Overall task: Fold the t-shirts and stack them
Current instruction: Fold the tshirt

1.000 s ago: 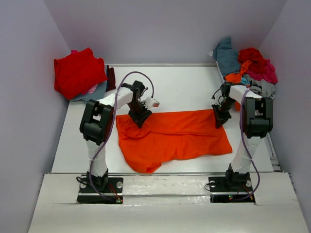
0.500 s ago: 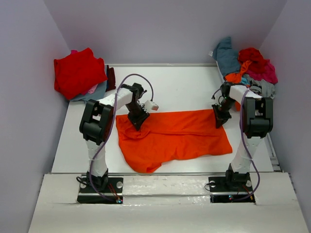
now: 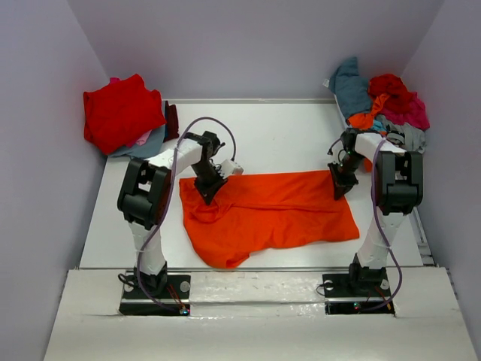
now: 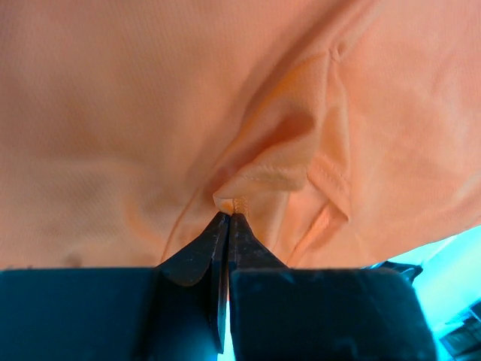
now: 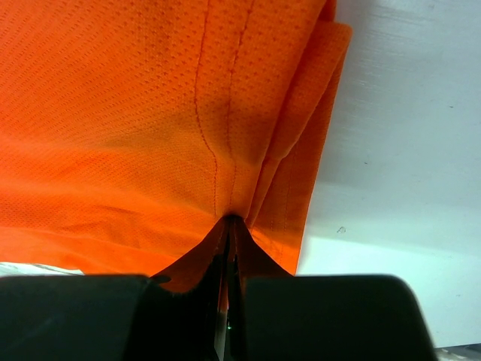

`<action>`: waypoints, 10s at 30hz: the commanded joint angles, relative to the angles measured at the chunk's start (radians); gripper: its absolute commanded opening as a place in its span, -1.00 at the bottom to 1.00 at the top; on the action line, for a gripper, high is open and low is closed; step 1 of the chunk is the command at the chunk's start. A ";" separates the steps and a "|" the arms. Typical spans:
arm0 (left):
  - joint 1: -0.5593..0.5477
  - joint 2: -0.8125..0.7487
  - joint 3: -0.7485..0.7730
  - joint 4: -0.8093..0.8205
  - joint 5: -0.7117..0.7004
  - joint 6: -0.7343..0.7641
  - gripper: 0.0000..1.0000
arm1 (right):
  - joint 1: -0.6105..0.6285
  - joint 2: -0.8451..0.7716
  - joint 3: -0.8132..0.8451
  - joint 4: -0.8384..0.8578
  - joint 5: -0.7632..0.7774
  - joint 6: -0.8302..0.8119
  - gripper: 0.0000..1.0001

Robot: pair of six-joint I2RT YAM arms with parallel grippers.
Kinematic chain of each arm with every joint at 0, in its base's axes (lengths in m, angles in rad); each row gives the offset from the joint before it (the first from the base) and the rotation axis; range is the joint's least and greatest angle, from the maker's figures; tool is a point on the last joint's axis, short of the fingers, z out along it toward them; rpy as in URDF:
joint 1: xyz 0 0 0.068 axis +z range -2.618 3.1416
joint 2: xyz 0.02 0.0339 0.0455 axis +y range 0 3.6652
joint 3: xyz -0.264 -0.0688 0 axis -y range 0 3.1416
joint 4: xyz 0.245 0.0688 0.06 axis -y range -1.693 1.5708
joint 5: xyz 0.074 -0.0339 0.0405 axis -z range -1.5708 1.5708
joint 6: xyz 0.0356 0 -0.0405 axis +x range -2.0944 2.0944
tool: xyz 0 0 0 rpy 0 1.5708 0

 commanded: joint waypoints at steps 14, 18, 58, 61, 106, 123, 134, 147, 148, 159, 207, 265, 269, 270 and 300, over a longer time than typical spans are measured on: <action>-0.138 -0.185 -0.111 -0.131 -0.094 0.041 -0.80 | 0.007 -0.057 -0.032 0.012 0.021 -0.011 -0.86; -0.192 -0.197 -0.154 -0.142 -0.136 0.050 -0.77 | 0.007 -0.070 -0.046 0.014 0.027 -0.015 -0.86; 0.035 -0.059 -0.063 0.183 -0.122 -0.291 0.14 | 0.016 0.019 0.201 0.024 -0.021 0.042 -0.43; 0.044 -0.062 -0.076 0.194 -0.120 -0.300 0.14 | 0.016 0.033 0.200 0.020 -0.018 0.034 -0.43; 0.175 0.524 0.885 0.097 -0.498 -0.366 0.47 | 0.025 0.457 0.994 0.100 0.073 -0.011 -0.40; 0.156 0.076 0.540 0.181 -0.466 -0.344 0.58 | 0.044 0.119 0.696 0.053 -0.077 0.061 -0.36; 0.138 -0.015 0.247 0.139 -0.417 -0.340 0.57 | 0.113 0.090 0.451 -0.029 -0.082 0.051 -0.45; 0.138 0.202 0.407 0.137 -0.412 -0.358 0.56 | 0.113 0.220 0.445 -0.043 -0.105 0.058 -0.47; 0.138 0.202 0.420 0.137 -0.412 -0.358 0.56 | 0.113 0.220 0.448 -0.048 -0.111 0.058 -0.47; 0.138 0.351 0.524 0.074 -0.420 -0.334 0.55 | 0.113 0.389 0.554 -0.092 -0.096 0.075 -0.44; 0.129 -0.099 0.225 0.157 -0.335 -0.340 0.57 | 0.084 0.079 0.556 0.021 0.021 0.106 -0.19; 0.120 -0.140 -0.183 0.333 -0.266 -0.346 0.52 | 0.018 -0.047 0.091 0.216 0.137 0.138 -0.18; 0.120 -0.125 -0.168 0.335 -0.265 -0.351 0.50 | 0.018 -0.039 0.095 0.205 0.107 0.141 -0.18; 0.120 -0.122 -0.166 0.335 -0.265 -0.351 0.46 | 0.018 -0.038 0.094 0.205 0.101 0.141 -0.18; 0.120 -0.179 -0.132 0.361 -0.278 -0.354 -0.89 | 0.018 -0.056 0.155 0.167 0.074 0.130 -0.83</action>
